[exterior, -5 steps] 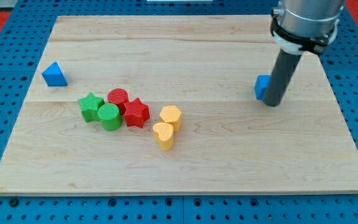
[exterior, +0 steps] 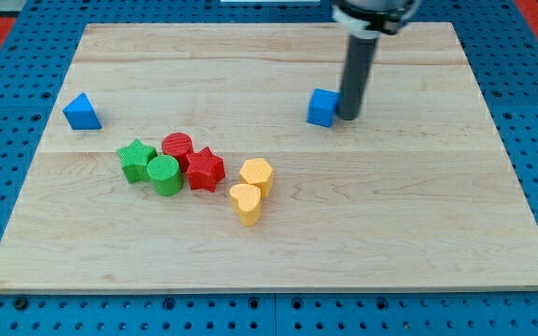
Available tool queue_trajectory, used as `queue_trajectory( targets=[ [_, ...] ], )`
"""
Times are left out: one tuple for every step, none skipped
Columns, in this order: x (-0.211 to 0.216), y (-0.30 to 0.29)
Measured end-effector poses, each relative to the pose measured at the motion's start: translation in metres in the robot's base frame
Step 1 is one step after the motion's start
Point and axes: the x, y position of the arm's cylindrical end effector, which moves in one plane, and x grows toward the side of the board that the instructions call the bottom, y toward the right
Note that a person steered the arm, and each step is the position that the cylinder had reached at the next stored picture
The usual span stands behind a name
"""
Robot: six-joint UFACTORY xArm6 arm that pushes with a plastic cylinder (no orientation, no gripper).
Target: Move the blue cube above the blue triangle
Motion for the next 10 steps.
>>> queue_trajectory(
  targets=[
    [-0.005,-0.051],
    [-0.025,-0.073],
    [-0.039,-0.102],
    [-0.045,-0.113],
    [-0.057,-0.112],
    [-0.072,-0.115],
    [-0.085,-0.130],
    [-0.075,-0.153],
    [-0.051,-0.152],
    [-0.034,-0.150]
  ],
)
